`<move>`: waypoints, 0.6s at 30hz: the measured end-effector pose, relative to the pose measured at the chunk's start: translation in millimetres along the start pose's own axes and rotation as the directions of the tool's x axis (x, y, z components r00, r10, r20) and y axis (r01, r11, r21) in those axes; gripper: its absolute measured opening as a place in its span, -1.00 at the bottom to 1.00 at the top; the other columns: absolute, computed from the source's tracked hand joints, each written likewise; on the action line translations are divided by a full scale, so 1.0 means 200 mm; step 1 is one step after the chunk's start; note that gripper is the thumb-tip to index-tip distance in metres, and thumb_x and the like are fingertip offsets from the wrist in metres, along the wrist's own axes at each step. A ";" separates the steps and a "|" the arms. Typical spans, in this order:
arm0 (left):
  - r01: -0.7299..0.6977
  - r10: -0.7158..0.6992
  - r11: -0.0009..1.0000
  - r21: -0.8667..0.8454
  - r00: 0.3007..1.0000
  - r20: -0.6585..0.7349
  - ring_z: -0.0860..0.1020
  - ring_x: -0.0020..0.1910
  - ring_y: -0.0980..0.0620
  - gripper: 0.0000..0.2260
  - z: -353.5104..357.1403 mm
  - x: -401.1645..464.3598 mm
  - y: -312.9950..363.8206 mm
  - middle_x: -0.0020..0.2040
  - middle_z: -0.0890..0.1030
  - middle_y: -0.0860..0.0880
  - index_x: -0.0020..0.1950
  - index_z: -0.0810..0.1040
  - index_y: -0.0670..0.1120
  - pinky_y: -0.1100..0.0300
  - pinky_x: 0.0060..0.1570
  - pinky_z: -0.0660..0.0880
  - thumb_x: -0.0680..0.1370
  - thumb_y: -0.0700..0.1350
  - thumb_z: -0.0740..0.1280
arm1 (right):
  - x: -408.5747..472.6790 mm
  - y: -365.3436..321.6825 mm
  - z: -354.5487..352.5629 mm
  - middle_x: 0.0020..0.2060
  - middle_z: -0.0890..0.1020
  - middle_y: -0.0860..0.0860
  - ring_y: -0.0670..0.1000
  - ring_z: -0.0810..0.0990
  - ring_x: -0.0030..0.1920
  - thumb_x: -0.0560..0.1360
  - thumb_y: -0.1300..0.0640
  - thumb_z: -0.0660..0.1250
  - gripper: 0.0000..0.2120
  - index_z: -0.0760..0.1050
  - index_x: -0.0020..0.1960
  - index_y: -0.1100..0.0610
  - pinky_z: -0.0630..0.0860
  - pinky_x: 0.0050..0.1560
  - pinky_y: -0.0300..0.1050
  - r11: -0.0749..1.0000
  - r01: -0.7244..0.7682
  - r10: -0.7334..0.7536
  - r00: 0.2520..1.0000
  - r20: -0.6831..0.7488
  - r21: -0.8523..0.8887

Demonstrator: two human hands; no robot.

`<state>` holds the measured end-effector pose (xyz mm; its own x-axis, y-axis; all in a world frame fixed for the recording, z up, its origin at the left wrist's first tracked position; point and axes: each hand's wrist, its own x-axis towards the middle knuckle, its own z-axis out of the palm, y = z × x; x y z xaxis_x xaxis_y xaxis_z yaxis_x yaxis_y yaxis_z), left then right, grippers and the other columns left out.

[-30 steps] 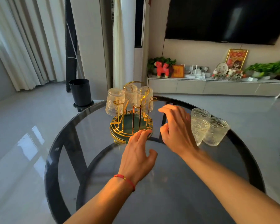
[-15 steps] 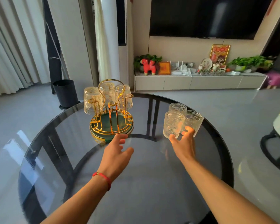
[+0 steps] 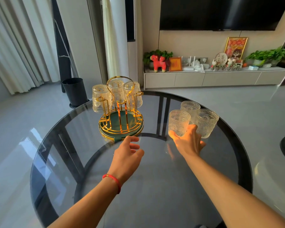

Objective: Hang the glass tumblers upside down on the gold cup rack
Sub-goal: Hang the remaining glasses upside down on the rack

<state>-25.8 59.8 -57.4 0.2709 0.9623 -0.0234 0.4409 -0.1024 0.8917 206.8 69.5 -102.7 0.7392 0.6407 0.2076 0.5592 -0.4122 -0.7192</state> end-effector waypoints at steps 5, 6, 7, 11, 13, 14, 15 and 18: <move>0.004 -0.004 0.999 -0.047 1.000 0.004 0.60 -0.02 0.11 -0.68 -0.01 0.00 0.00 0.04 0.62 0.01 0.30 0.44 0.01 0.22 -0.12 0.58 0.57 -0.20 0.34 | 0.01 -0.01 0.00 0.23 0.55 0.10 0.21 0.46 0.31 0.40 -0.22 0.49 -0.35 0.29 0.31 0.04 0.20 0.32 0.19 0.998 0.037 -0.041 0.995 0.092 0.043; 0.001 -0.001 0.998 -0.058 1.000 0.001 0.61 -0.02 0.10 -0.68 -0.01 -0.01 0.01 0.03 0.63 0.01 0.29 0.45 0.01 0.17 -0.08 0.61 0.56 -0.20 0.34 | 0.01 -0.02 -0.01 0.18 0.56 0.08 0.20 0.47 0.29 0.38 -0.24 0.48 -0.36 0.31 0.28 0.03 0.22 0.32 0.19 0.998 0.050 -0.054 0.992 0.118 0.030; -0.004 0.003 0.997 -0.072 1.000 -0.003 0.62 -0.02 0.10 -0.68 -0.02 -0.01 0.01 0.02 0.64 0.01 0.28 0.46 0.01 0.11 -0.04 0.63 0.55 -0.20 0.35 | -0.01 -0.03 -0.02 0.11 0.56 0.05 0.19 0.50 0.24 0.35 -0.25 0.49 -0.38 0.33 0.23 0.03 0.27 0.31 0.19 0.996 0.080 -0.084 0.985 0.148 0.031; -0.076 0.076 0.984 -0.159 0.997 -0.007 0.63 0.02 0.08 -0.60 -0.04 -0.01 0.03 0.10 0.63 -0.01 0.31 0.44 0.05 -0.01 0.04 0.64 0.52 -0.04 0.46 | -0.13 -0.13 -0.09 -0.03 0.65 0.02 0.13 0.64 -0.06 0.23 -0.11 0.56 -0.37 0.33 0.16 0.00 0.60 -0.08 0.08 0.922 0.344 -0.383 0.877 0.290 0.177; -0.136 0.144 0.972 -0.190 0.989 0.026 0.58 0.12 0.12 -0.36 -0.04 -0.01 0.04 0.19 0.54 0.09 0.44 0.30 0.11 0.10 0.05 0.61 0.45 0.14 0.51 | -0.20 -0.19 -0.12 -0.06 0.64 -0.08 0.02 0.64 -0.13 0.18 -0.13 0.56 -0.34 0.29 0.15 -0.13 0.57 -0.22 -0.06 0.866 0.455 -0.499 0.793 0.349 0.206; -0.171 0.180 0.964 -0.202 0.983 0.027 0.55 0.16 0.16 -0.27 -0.04 -0.01 0.05 0.21 0.51 0.16 0.48 0.24 0.15 0.19 0.07 0.57 0.41 0.17 0.53 | -0.23 -0.22 -0.14 -0.04 0.62 -0.11 -0.05 0.63 -0.12 0.16 -0.17 0.57 -0.32 0.30 0.16 -0.18 0.54 -0.23 -0.15 0.842 0.484 -0.540 0.753 0.377 0.238; -0.199 0.206 0.954 -0.224 0.978 0.010 0.54 0.18 0.18 -0.24 -0.04 -0.02 0.06 0.21 0.49 0.20 0.48 0.23 0.18 0.21 0.09 0.55 0.39 0.17 0.55 | -0.26 -0.24 -0.14 0.00 0.60 -0.12 -0.13 0.61 -0.08 0.16 -0.19 0.58 -0.30 0.32 0.20 -0.21 0.51 -0.19 -0.23 0.820 0.502 -0.573 0.715 0.400 0.277; -0.120 0.102 0.887 -0.446 0.993 -0.064 0.65 0.07 -0.02 -0.39 -0.06 -0.03 0.08 0.15 0.59 -0.05 0.33 0.44 0.15 -0.04 -0.06 0.67 0.36 0.08 0.61 | -0.32 -0.24 -0.17 0.17 0.52 -0.09 -0.18 0.57 0.15 0.23 -0.20 0.64 -0.27 0.40 0.31 -0.25 0.56 0.05 -0.30 0.801 0.424 -0.591 0.673 0.445 0.423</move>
<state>-30.6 56.1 -38.2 0.2593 0.9609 0.0968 -0.0233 -0.0940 0.9953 144.9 25.8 -58.6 -0.0003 0.9629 0.2699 0.6030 0.2155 -0.7681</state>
